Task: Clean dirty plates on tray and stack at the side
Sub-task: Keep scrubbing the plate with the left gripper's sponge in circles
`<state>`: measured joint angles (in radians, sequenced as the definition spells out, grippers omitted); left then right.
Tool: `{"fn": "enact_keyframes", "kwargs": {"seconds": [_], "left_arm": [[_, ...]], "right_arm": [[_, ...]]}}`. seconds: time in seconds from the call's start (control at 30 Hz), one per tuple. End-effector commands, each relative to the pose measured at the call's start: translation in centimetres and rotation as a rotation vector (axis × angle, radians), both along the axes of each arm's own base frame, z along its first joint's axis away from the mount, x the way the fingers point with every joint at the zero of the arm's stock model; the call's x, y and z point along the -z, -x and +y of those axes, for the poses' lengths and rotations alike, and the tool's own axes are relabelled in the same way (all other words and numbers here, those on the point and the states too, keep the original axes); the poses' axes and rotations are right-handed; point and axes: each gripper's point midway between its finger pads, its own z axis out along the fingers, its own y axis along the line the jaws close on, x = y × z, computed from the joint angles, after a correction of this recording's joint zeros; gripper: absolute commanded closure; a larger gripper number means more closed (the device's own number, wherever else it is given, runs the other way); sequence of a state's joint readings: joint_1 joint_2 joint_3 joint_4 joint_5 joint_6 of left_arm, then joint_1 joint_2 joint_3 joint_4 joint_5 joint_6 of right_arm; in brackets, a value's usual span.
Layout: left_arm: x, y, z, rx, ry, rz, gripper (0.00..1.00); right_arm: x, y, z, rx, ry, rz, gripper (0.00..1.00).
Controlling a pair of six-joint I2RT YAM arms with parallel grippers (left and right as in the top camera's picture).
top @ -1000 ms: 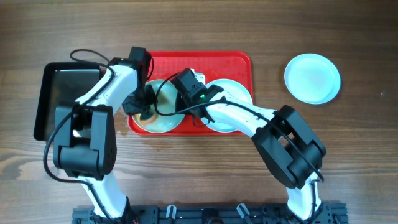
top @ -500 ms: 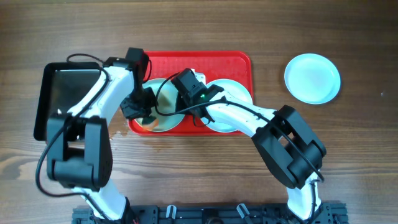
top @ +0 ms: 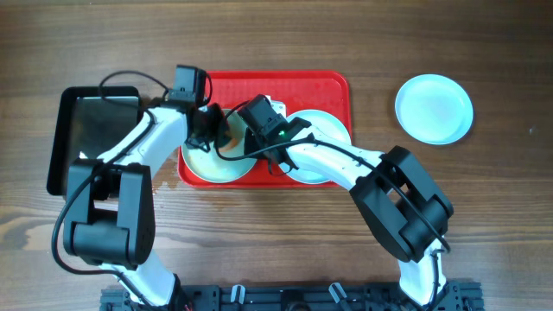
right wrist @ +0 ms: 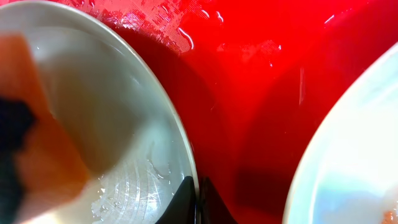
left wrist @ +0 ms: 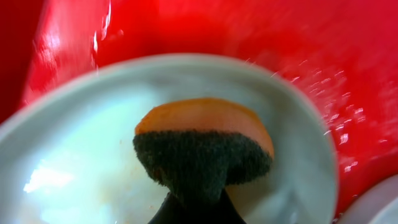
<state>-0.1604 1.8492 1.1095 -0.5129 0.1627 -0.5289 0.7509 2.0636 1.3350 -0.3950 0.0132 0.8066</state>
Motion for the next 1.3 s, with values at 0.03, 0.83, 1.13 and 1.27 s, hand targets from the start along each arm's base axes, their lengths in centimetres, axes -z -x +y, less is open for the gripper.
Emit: {"fn": "enact_keyframes", "kwargs": {"seconds": [0.03,0.83,1.13,1.27], "left_arm": [[1.3,2.0,-0.7,-0.023,0.054,0.047,0.96],[2.3,6.9,10.4,-0.110,-0.617,0.162,0.96],[-1.4,2.9,11.3,-0.165,-0.710,0.027,0.96],[-4.9,1.5,10.5,-0.179,-0.682,-0.049,0.96]], "right_arm": [[1.4,-0.2,-1.1,0.026,0.048,0.004,0.96],[1.4,-0.2,-1.1,0.025,0.051,0.006,0.96],[1.4,-0.2,-1.1,0.024,0.049,0.003,0.96],[1.4,-0.3,-1.0,0.026,0.047,0.002,0.96]]}}
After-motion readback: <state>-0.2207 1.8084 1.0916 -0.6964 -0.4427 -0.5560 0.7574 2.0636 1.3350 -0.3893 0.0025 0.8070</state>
